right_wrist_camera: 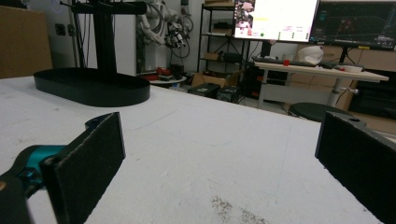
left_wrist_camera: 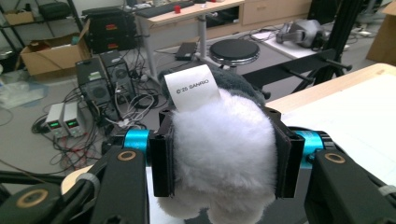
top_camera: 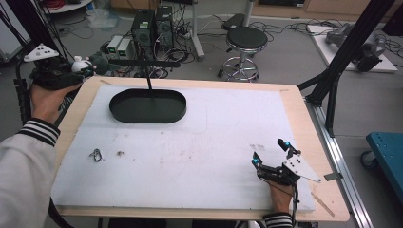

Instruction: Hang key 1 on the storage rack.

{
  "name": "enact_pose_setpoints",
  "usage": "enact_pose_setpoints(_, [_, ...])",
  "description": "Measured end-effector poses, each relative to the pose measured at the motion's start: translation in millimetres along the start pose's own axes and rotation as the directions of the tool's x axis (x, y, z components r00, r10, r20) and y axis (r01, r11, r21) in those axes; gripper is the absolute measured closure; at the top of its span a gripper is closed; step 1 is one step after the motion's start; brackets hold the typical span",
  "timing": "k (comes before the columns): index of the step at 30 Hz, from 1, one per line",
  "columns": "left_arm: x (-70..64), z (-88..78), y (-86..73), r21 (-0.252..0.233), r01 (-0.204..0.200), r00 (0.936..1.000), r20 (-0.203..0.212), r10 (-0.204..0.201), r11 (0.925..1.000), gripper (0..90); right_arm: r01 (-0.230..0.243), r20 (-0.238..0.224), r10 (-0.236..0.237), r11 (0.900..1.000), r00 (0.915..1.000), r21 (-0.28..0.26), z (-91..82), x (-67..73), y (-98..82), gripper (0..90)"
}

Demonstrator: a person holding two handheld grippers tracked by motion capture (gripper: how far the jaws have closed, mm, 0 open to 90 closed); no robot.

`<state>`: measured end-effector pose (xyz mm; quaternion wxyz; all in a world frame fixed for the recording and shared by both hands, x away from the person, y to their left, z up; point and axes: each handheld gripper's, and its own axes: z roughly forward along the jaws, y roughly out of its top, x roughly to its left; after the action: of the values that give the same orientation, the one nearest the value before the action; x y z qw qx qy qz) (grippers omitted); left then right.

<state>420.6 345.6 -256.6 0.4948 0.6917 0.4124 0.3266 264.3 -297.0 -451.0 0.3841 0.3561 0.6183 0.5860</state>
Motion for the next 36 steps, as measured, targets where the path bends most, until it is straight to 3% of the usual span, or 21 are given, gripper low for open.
enact_pose_setpoints(4, [-0.8, 4.6, 2.5, 0.017, -0.018, 0.9998, -0.010, 0.018, 0.9997, 52.8, -0.008, 0.000, 0.008, 1.000, 1.0000, 0.002, -0.3, 0.0, 0.0, 0.8])
enact_pose_setpoints(24, [-12.2, 15.0, 7.7, -0.013, -0.007, 1.0000, 0.002, 0.007, 0.9999, 52.8, -0.004, 0.000, 0.004, 1.000, 1.0000, 0.004, 0.2, -0.5, -0.4, 0.8])
enact_pose_setpoints(36, [-8.9, 23.4, 7.4, -0.030, -0.001, 0.9988, -0.048, 0.000, 0.9996, 52.8, 0.003, 0.007, -0.003, 1.000, 1.0000, 0.009, 0.3, -0.6, -0.4, 0.7])
